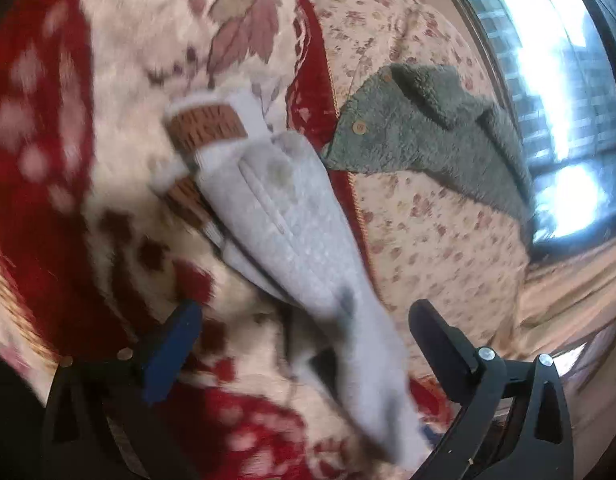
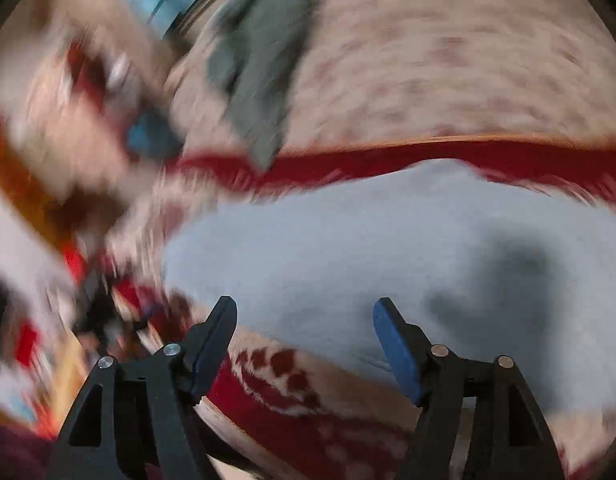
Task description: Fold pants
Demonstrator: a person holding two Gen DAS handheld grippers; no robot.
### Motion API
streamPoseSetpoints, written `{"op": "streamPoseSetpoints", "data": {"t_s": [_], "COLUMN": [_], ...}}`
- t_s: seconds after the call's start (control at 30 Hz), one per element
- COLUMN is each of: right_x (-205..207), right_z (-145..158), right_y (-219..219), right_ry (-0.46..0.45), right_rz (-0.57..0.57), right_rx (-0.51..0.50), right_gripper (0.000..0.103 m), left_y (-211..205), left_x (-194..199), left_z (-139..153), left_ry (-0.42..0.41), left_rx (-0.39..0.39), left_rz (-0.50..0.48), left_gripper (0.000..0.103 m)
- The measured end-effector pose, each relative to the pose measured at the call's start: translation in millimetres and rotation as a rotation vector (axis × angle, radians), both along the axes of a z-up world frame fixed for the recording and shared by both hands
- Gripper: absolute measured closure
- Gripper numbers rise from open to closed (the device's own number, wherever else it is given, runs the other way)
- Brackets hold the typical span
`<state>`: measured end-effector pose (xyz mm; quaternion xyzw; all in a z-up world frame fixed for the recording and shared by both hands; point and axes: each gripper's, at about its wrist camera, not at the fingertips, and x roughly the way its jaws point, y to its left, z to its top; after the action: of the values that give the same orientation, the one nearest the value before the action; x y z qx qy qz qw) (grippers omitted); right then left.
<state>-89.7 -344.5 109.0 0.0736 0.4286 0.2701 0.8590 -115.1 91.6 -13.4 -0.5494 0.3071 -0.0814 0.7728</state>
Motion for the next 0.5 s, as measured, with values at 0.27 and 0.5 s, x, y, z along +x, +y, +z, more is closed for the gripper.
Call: {"op": "streamPoseSetpoints", "data": {"t_s": [0.27,0.5], "right_x": [28.1,96.5], "right_z": [-19.8,-15.8], "right_y": [88.0,139.0], "right_ry": [0.008,0.029], "right_rz": [0.135,0.221], "right_rx": [-0.019,-0.04], "right_gripper": [0.027,0.027], "left_y": [-18.1,-15.0], "left_x": [25.9,36.4], "left_z": [-6.2,-10.9], "left_ry": [0.007,0.038], "left_rx": [-0.033,-0.014], "left_rz": [0.019,0.018], "left_gripper": [0.0,0.0]}}
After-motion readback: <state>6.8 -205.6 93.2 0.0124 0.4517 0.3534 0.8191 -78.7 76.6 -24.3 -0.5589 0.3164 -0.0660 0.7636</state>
